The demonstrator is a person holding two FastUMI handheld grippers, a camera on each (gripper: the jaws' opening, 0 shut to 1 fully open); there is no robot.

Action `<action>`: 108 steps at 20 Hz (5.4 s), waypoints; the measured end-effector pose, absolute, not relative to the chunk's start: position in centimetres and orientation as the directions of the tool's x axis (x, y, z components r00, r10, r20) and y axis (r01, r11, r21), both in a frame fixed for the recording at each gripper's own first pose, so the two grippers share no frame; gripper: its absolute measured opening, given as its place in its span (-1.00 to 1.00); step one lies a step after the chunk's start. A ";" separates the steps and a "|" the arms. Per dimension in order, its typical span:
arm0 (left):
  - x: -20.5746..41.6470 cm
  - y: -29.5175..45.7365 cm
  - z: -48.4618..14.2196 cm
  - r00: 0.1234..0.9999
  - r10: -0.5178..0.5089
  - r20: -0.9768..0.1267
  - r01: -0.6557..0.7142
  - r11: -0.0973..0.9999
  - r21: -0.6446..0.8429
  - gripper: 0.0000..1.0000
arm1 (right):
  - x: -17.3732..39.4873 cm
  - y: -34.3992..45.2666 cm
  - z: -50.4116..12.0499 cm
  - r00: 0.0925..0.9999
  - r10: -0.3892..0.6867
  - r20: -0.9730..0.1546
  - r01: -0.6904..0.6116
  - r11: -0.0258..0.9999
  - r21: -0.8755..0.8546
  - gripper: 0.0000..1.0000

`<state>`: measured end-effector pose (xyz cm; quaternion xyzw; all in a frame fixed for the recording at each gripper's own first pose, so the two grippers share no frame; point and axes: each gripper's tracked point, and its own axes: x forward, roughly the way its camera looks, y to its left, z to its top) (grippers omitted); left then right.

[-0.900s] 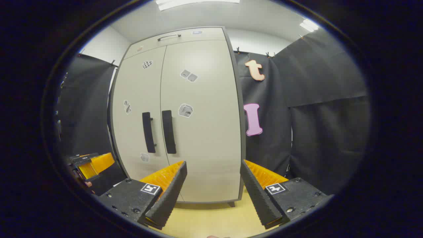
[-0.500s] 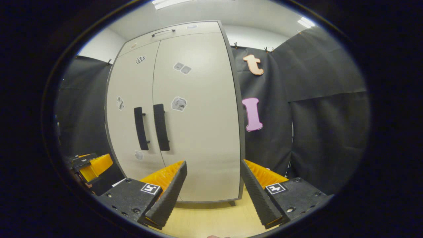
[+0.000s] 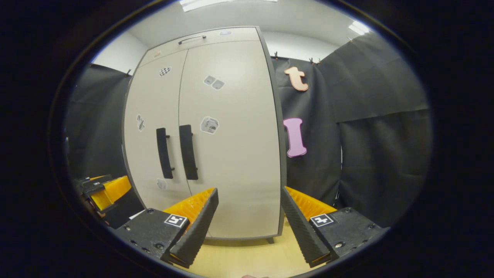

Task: Open the right door of the double-door shoe cabinet with the right hand, and open the left door with the left hand.

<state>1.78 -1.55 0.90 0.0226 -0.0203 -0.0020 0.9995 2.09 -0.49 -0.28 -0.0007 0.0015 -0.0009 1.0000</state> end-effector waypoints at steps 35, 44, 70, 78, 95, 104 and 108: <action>-2.7 3.1 -1.1 1.000 0.023 0.000 -0.023 0.999 0.031 0.90 | 16.7 12.5 2.6 0.995 0.092 -0.033 -0.094 0.994 -0.062 0.76; -2.6 3.8 -0.9 0.999 0.032 0.005 -0.032 0.999 0.026 0.90 | 17.0 13.3 2.5 0.995 0.099 -0.020 -0.101 0.991 -0.084 -0.44; -4.0 0.3 -1.1 1.000 0.023 0.003 -0.023 0.999 0.048 0.90 | 8.3 10.3 1.9 0.968 0.244 -0.049 -0.248 0.965 -0.085 -0.55; -4.5 -1.3 -0.8 0.999 0.031 0.016 -0.032 0.998 0.053 0.90 | 3.2 6.0 2.2 0.963 0.266 -0.039 -0.269 0.959 -0.093 -0.56; -3.8 -6.5 -1.6 1.000 -0.007 0.000 0.007 0.999 0.032 0.90 | -1.6 -3.1 3.1 0.973 0.227 -0.036 -0.229 0.968 -0.103 -0.58; -3.2 -7.5 -2.0 1.000 -0.018 -0.013 0.019 1.000 0.018 0.90 | -1.7 -8.5 3.7 0.990 0.137 -0.035 -0.140 0.984 -0.114 -0.59; -2.9 -7.7 -2.0 1.000 -0.022 -0.011 0.022 1.000 0.013 0.90 | -1.3 -12.4 4.1 0.997 0.065 -0.027 -0.068 0.993 -0.100 -0.72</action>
